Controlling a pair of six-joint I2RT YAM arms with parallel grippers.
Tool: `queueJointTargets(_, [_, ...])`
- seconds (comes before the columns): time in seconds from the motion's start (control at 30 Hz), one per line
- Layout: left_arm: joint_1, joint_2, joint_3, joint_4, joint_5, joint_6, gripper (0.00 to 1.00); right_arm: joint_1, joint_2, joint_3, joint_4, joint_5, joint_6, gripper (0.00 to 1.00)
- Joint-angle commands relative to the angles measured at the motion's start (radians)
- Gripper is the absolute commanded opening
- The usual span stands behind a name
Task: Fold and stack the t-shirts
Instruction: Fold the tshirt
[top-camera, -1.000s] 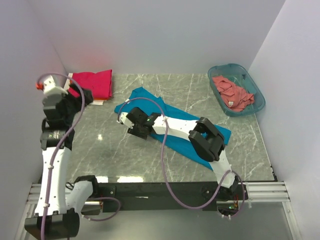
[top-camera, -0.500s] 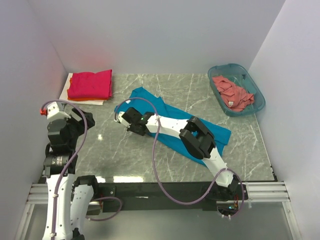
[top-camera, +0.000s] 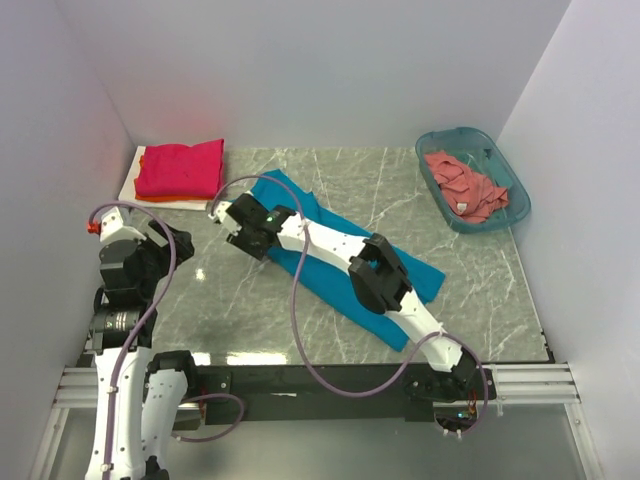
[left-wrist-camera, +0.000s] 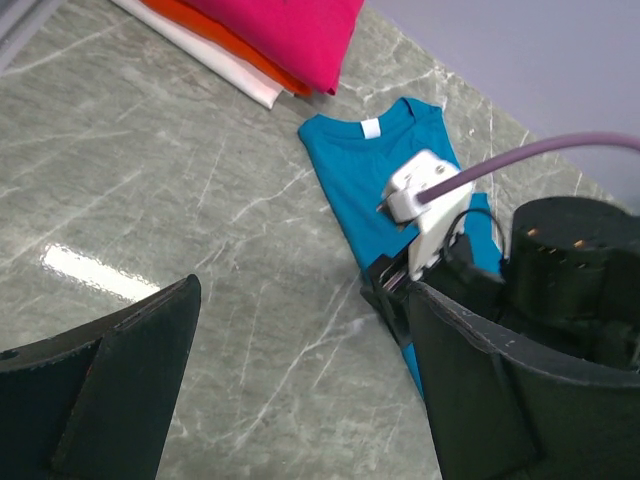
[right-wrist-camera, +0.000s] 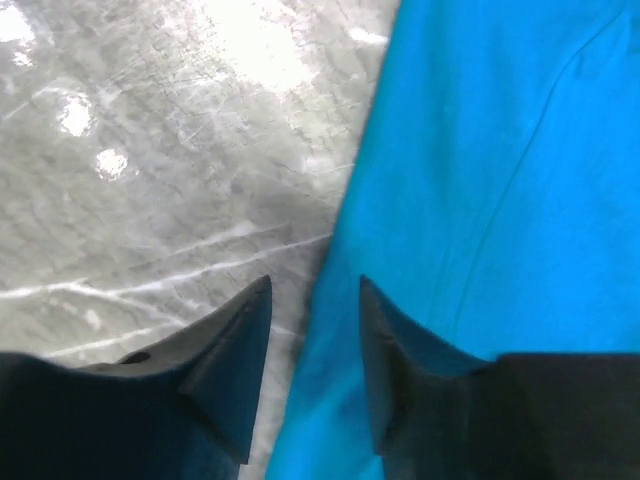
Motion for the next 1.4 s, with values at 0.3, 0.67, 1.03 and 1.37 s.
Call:
queueJointTargets(0.3, [0.0, 0.007, -0.033, 0.06, 0.071, 0.006, 0.9, -0.441, -0.301, -0.22, -0.026, -0.525, 0.078, 0.64])
queueJointTargets(0.67, [0.0, -0.041, -0.055, 0.083, 0.101, 0.008, 0.89, -0.622, -0.077, -0.073, -0.067, -0.698, 0.244, 0.64])
queueJointTargets(1.03, [0.0, -0.048, -0.058, 0.086, 0.104, 0.005, 0.89, -0.626, 0.003, -0.051, -0.077, -0.698, 0.273, 0.63])
queueJointTargets(1.37, [0.0, -0.044, -0.061, 0.086, 0.106, 0.002, 0.89, -0.641, 0.016, -0.062, -0.097, -0.707, 0.273, 0.11])
